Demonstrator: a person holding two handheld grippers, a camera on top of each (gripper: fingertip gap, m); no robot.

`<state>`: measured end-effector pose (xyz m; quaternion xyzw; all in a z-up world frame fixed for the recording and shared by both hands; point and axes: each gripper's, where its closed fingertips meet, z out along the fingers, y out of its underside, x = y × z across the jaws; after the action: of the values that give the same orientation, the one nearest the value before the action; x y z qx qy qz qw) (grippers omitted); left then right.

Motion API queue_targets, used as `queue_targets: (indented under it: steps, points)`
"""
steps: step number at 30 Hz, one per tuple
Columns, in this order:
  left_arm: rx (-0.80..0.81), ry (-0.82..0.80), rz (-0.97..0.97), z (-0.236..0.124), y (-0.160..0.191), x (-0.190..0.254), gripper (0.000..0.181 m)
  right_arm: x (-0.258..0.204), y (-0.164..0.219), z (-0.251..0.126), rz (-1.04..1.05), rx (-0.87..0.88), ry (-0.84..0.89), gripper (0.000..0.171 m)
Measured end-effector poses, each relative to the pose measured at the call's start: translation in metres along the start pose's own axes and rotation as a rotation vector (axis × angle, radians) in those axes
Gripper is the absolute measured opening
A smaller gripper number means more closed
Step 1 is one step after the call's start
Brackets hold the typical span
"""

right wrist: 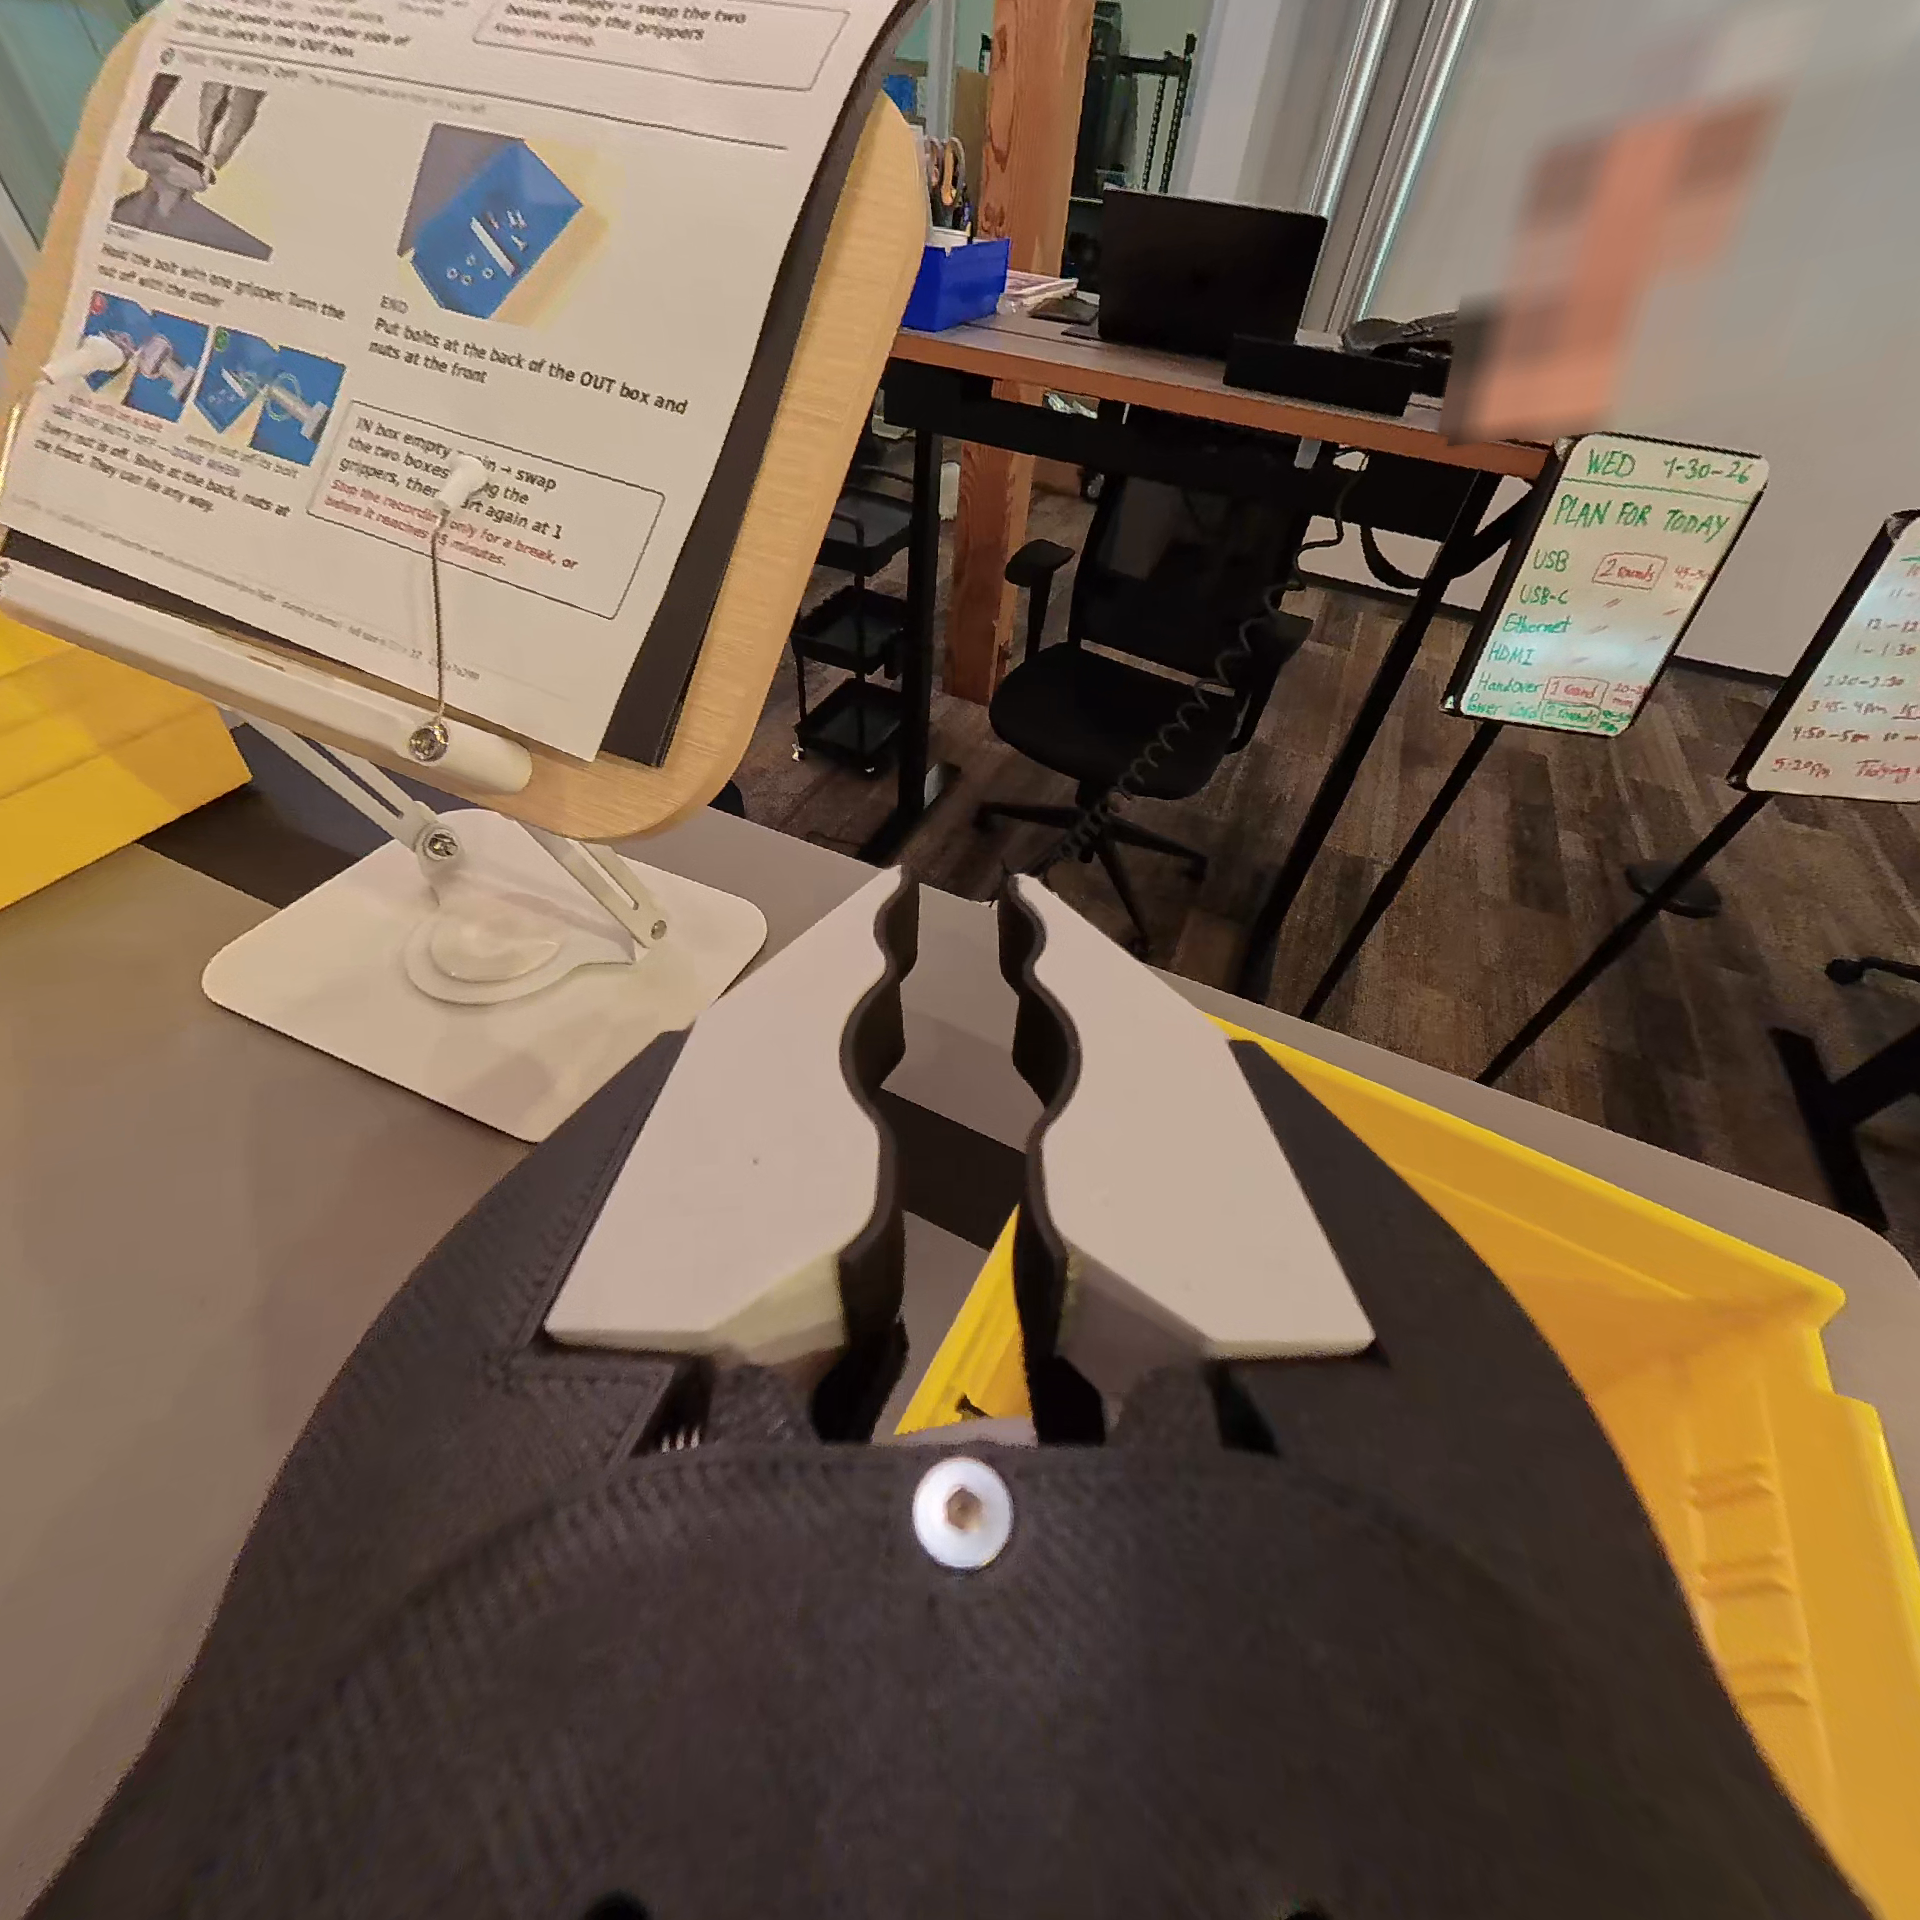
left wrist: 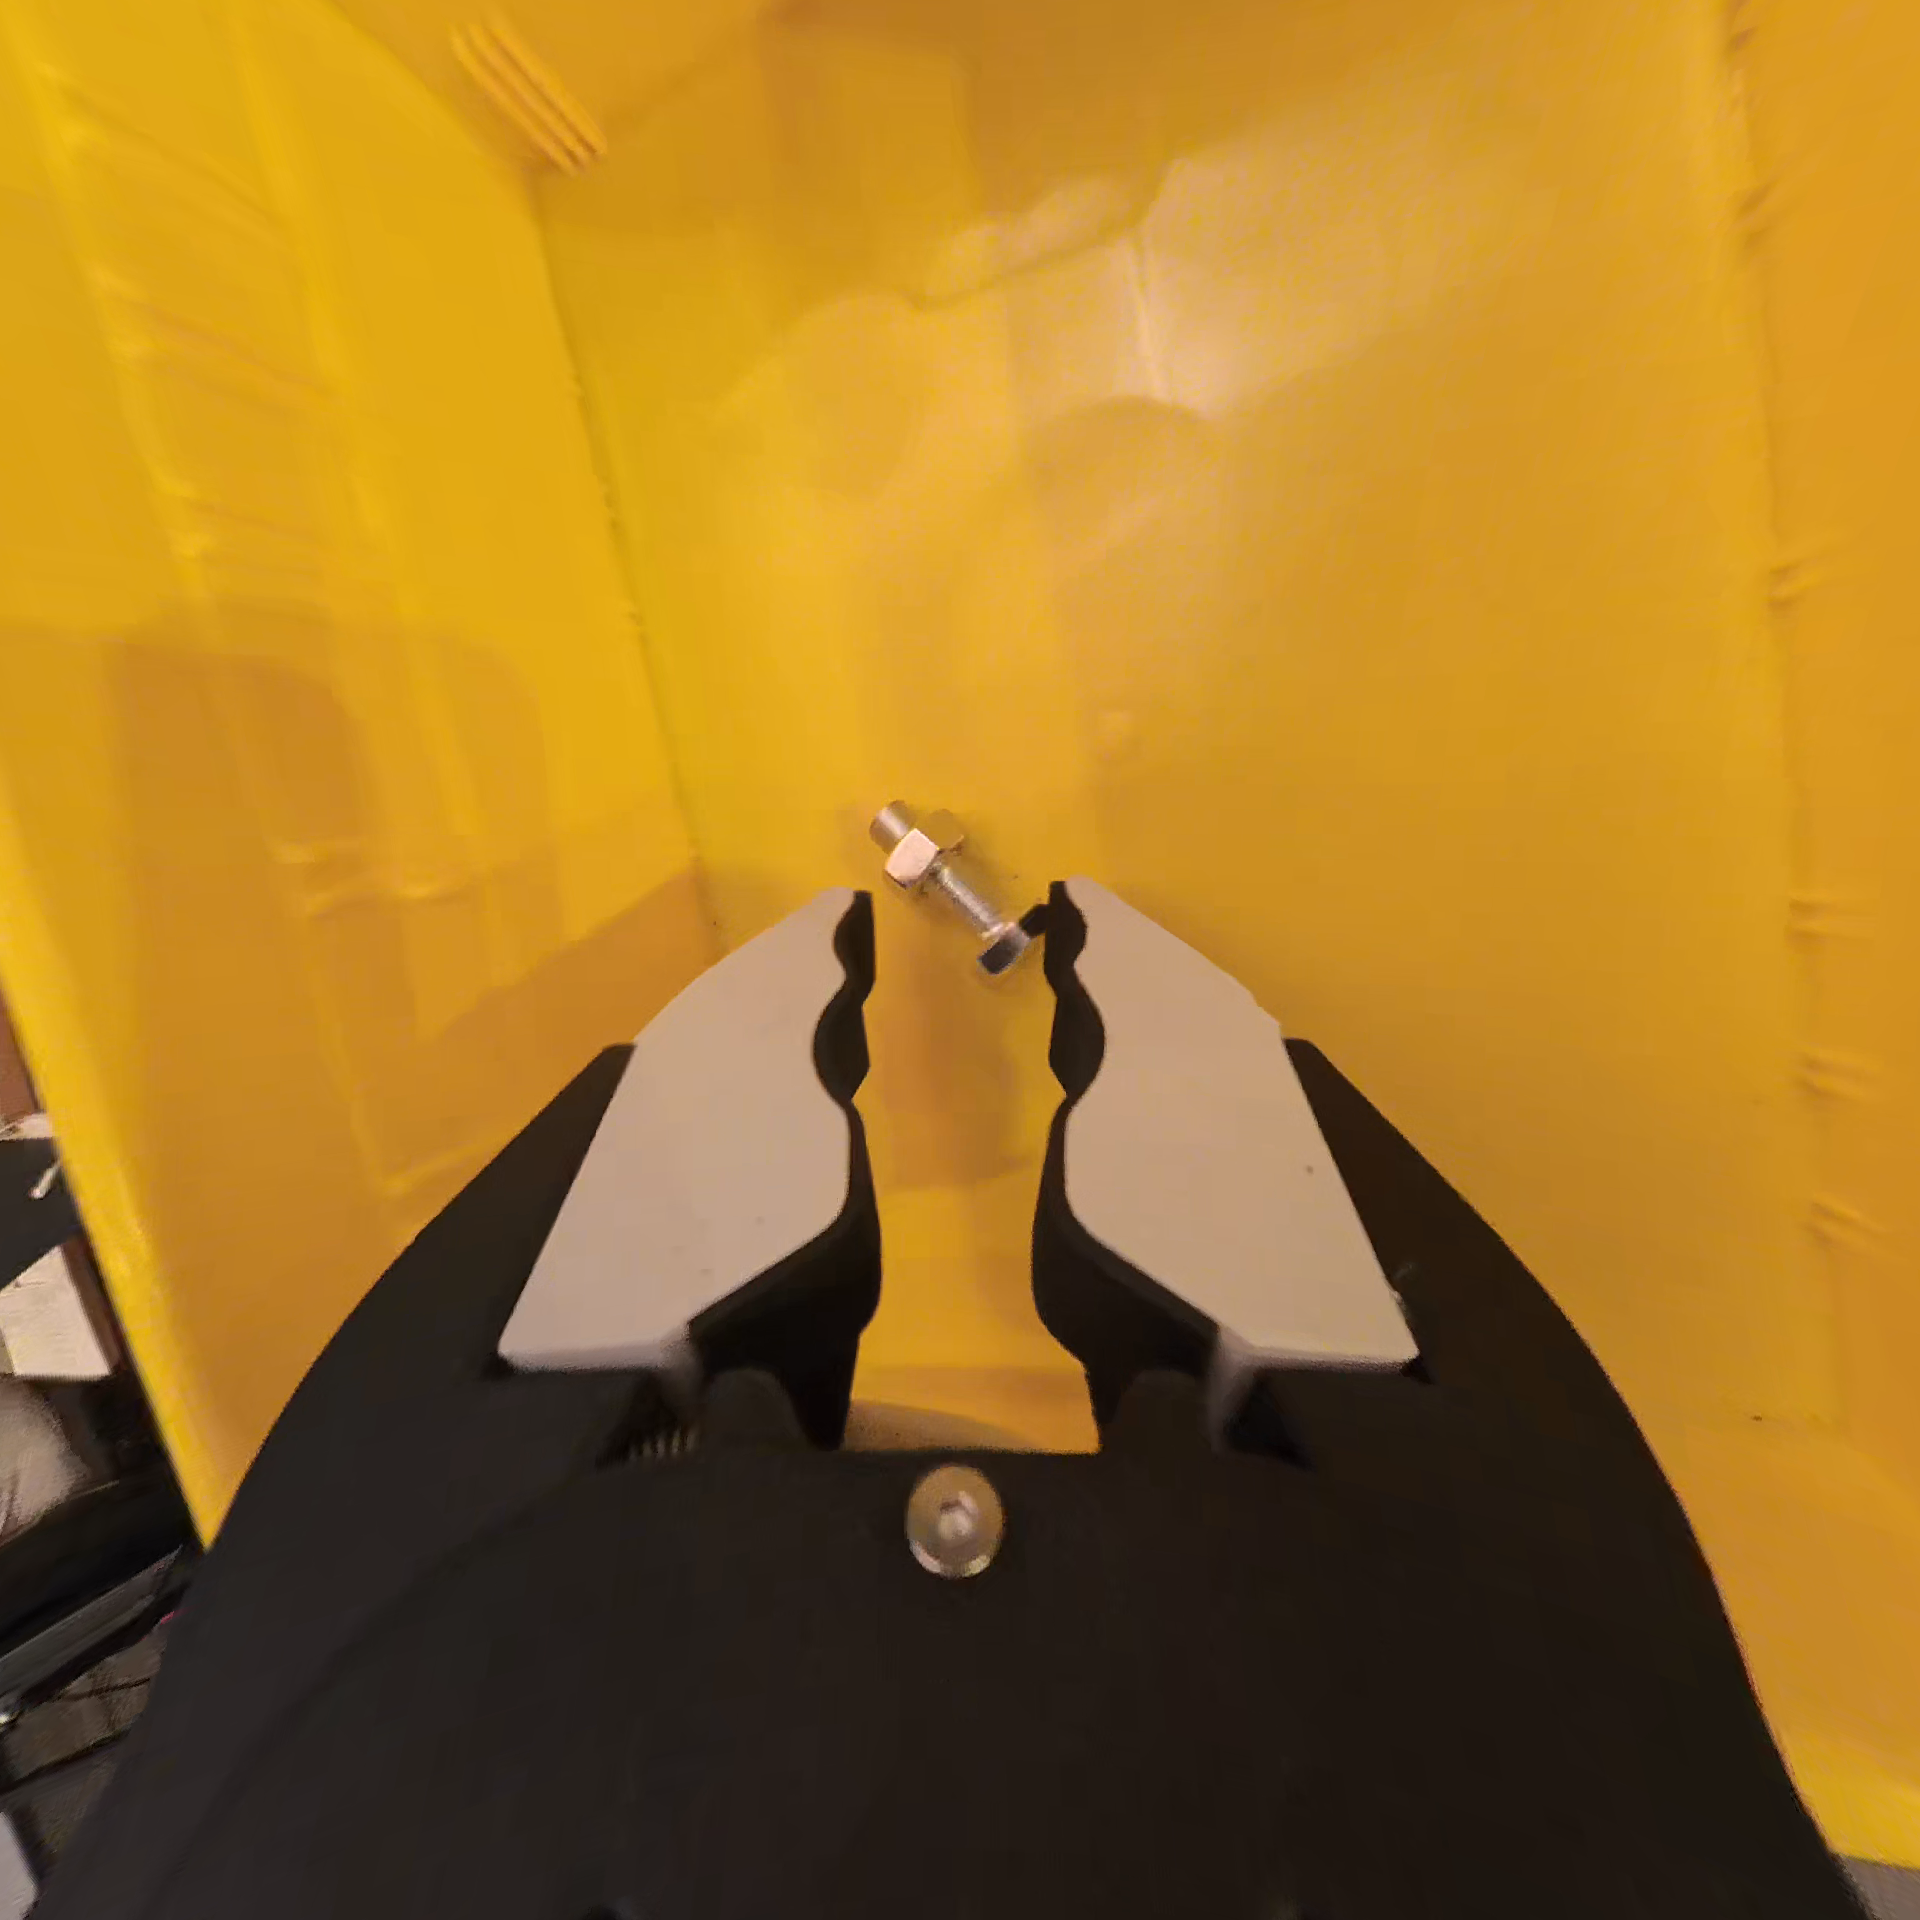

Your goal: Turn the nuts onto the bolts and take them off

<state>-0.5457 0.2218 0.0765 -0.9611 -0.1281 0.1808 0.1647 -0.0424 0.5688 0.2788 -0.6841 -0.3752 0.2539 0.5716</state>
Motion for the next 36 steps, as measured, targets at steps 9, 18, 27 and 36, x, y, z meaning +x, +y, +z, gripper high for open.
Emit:
queue_targets:
  steps: [9,18,27,36]
  points:
    - [-0.007,0.051,0.177,0.002,0.007,0.011,0.01,-0.008,-0.003,0.0,-0.015,-0.001,-0.02,0.012]
    - [-0.01,-0.015,0.2,-0.003,0.005,-0.002,0.049,0.0,-0.004,-0.009,0.014,0.02,-0.026,0.012]
    - [-0.077,-0.039,0.066,0.007,0.003,-0.017,0.057,0.0,-0.002,-0.007,0.009,0.013,-0.031,0.012]
    - [-0.041,0.078,-0.014,0.016,-0.006,-0.008,0.018,0.003,-0.002,-0.008,0.021,0.018,-0.033,0.011]
